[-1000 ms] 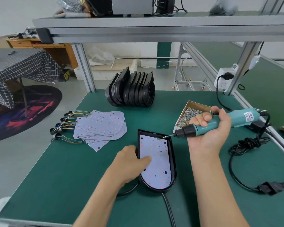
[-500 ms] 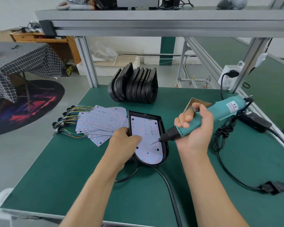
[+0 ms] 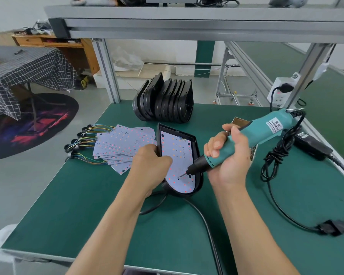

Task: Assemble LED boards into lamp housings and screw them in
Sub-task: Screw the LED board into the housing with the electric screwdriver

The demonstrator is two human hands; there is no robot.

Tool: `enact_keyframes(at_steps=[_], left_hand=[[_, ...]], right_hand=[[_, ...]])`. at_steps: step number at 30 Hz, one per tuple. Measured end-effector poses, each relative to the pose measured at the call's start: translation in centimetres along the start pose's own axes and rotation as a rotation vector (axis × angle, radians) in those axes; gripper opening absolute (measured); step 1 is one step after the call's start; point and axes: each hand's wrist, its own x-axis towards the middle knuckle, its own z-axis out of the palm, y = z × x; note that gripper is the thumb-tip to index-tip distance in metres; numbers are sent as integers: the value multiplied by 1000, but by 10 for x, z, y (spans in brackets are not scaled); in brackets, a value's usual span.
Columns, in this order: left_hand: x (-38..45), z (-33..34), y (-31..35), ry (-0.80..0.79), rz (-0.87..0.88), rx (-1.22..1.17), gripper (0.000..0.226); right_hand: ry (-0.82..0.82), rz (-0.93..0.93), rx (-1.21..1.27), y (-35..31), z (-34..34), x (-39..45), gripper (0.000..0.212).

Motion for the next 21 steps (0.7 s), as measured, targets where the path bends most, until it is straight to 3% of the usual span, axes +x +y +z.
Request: enact_keyframes(at_steps=[9,21], left_hand=[[4,1,-4,19,24,26,9],[2,1,-2,54,51,88,16]], right_hand=[[-14,-2,-6,1,1,-1,10],[-58,-53,-63,1,4,-6,7]])
